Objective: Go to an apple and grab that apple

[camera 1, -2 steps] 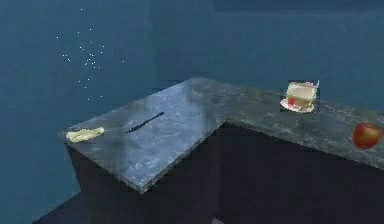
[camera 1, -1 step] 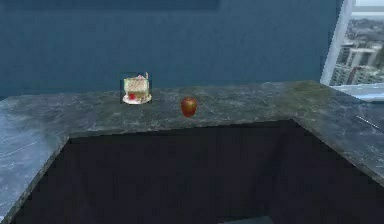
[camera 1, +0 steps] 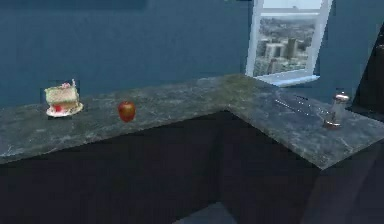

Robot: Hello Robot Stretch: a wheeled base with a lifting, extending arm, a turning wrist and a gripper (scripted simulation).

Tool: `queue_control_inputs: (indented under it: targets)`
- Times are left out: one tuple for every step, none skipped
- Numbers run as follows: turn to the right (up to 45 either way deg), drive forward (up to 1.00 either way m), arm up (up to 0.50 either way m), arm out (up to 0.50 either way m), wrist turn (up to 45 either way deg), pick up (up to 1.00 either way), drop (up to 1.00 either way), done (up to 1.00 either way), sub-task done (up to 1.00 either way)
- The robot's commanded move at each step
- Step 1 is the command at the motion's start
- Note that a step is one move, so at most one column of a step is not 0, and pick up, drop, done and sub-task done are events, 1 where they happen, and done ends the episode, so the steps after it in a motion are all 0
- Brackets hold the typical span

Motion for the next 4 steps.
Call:
queue_control_inputs:
  targets:
    - [0.0, 0.8, 0.0, 0.0, 0.0, 0.0, 0.0, 0.0, 0.0]
    - [-45.0, 0.0, 0.0, 0.0, 0.0, 0.0, 0.0, 0.0, 0.0]
    - [-45.0, 0.0, 0.0, 0.0, 0.0, 0.0, 0.0, 0.0, 0.0]
    - [-45.0, 0.0, 0.0, 0.0, 0.0, 0.0, 0.0, 0.0, 0.0]
